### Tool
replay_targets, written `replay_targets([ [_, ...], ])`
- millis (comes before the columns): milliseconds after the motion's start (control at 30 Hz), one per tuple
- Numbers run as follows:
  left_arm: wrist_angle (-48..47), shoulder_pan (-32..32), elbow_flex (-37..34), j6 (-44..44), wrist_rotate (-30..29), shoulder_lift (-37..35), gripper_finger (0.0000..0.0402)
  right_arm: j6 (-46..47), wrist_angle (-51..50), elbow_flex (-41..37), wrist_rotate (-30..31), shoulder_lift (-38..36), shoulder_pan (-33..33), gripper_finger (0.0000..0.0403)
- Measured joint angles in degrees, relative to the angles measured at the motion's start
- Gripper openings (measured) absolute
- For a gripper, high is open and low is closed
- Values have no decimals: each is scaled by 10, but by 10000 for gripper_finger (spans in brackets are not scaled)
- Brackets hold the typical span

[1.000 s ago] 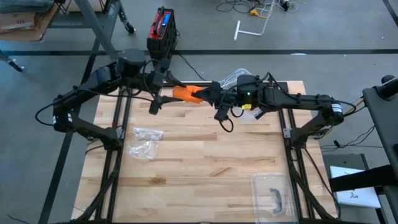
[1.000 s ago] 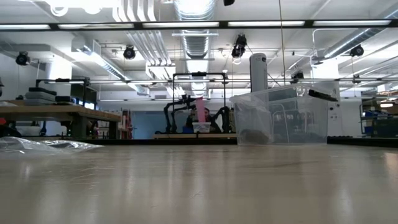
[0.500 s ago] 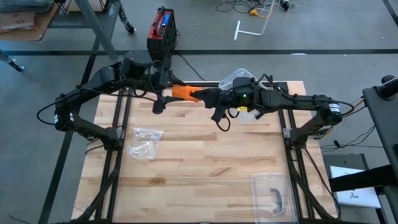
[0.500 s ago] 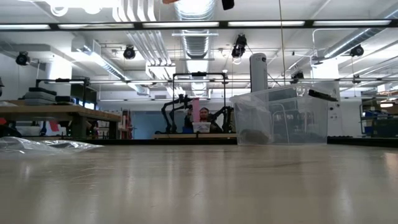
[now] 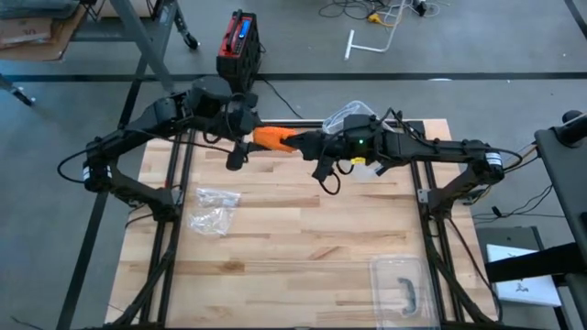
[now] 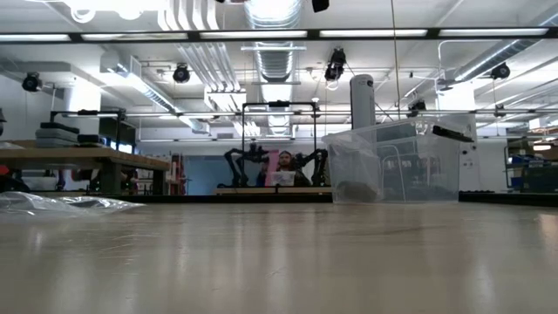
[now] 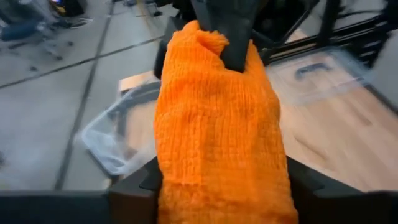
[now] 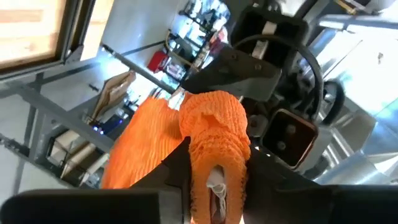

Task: Roll bandage
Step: Roll the orange bandage on the table

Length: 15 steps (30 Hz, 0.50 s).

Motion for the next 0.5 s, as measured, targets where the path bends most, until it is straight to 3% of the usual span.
replay_targets([
  [133, -29, 1, 0, -23, 66, -1, 141, -2, -6, 0, -8, 0, 2, 83],
  [233, -38, 0, 0, -48, 72, 0, 134, -3, -9, 0, -11, 1, 2, 72],
  [500, -42, 0, 0, -86, 82, 11, 202, -10, -25, 0, -3, 1, 1, 70],
])
